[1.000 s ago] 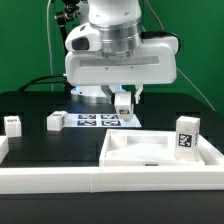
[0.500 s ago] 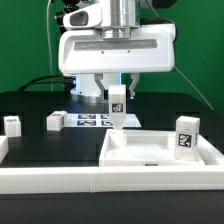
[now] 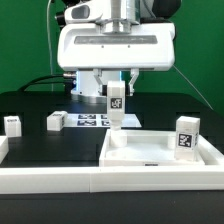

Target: Assemble square table

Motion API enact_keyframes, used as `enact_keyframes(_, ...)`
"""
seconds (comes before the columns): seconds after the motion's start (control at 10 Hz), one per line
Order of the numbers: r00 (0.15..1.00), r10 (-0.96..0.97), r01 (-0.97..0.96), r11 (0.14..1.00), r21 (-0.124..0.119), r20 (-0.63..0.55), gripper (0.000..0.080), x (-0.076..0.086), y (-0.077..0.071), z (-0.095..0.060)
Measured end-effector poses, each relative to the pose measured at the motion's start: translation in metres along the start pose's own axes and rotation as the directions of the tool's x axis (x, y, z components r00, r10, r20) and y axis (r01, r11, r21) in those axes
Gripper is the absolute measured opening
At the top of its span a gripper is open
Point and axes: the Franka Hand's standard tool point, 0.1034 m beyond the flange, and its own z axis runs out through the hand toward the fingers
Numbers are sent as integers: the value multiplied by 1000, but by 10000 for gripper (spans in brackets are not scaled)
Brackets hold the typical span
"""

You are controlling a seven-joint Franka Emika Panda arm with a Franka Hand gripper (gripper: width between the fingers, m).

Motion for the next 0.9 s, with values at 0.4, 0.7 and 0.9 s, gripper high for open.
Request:
enact_keyframes(0.4,1000,-8,8,1000,0,-3,291,6,0,3)
enact_keyframes(0.7,998,-34,34,999,-6,-49,291,27,1,4)
enact_keyframes(0.9,996,-37,36,999,-15,-86,291,27,3,4)
